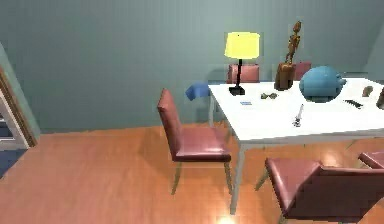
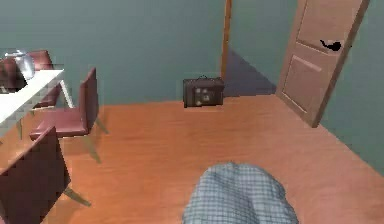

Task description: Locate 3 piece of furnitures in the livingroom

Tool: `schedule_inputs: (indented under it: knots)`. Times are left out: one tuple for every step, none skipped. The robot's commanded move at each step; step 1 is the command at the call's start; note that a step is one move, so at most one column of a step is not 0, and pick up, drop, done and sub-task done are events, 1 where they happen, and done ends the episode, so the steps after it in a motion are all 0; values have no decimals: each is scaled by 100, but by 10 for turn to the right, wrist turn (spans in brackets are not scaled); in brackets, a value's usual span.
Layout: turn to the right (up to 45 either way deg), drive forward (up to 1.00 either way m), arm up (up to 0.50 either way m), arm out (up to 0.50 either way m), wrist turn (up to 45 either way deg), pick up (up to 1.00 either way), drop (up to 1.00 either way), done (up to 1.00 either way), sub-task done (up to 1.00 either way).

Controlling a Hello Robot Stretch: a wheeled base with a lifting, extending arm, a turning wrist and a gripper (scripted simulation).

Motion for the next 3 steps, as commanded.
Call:
schedule_inputs:
  knots:
    - [-450,0,0,0,0,0,0,0,0]
    - [-210,0,0,0,0,0,0,0,0]
    - [0,15,0,0,0,0,0,0,0]
